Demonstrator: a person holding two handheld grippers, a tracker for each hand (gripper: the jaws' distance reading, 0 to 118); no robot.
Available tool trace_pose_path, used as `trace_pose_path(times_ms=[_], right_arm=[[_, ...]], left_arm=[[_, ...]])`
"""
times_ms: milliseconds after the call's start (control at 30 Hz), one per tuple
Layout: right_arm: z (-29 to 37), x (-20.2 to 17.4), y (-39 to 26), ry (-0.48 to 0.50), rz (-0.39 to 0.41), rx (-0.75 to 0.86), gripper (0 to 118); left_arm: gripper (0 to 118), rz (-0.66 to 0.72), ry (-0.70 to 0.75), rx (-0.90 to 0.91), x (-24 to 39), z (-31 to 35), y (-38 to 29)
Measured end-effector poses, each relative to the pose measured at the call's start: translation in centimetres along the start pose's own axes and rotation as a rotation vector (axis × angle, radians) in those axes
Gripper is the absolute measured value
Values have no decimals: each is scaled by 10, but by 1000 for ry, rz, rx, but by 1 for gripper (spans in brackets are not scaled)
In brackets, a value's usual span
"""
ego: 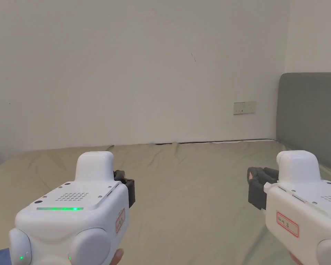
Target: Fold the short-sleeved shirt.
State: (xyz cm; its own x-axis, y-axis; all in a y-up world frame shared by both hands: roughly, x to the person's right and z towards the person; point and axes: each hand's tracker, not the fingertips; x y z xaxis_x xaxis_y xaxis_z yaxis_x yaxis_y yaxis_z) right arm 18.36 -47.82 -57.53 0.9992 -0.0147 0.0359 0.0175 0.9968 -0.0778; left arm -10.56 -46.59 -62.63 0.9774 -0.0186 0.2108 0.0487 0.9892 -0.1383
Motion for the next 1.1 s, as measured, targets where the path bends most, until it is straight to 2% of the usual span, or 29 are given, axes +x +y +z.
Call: trace_pose_path(times_ms=[100, 200, 367, 467, 833, 1100], right_arm=[[0, -8, 1, -68, 109, 20, 3], [2, -10, 1, -72, 87, 17, 3], [8, -7, 0, -112, 20, 105, 3], [8, -7, 2, -149, 43, 97, 3], [15, -8, 0, -117, 29, 101, 3], [9, -13, -6, -101, 33, 75, 3]], left_arm=[[0, 18, -3, 17, 1, 3, 1], [0, 7, 14, 31, 1, 5, 0], [0, -58, 25, 96, 5, 14, -8], [0, -75, 47, 97, 5, 14, -9], [0, -25, 19, 84, -5, 19, -20], [0, -50, 44, 69, -10, 19, -23]])
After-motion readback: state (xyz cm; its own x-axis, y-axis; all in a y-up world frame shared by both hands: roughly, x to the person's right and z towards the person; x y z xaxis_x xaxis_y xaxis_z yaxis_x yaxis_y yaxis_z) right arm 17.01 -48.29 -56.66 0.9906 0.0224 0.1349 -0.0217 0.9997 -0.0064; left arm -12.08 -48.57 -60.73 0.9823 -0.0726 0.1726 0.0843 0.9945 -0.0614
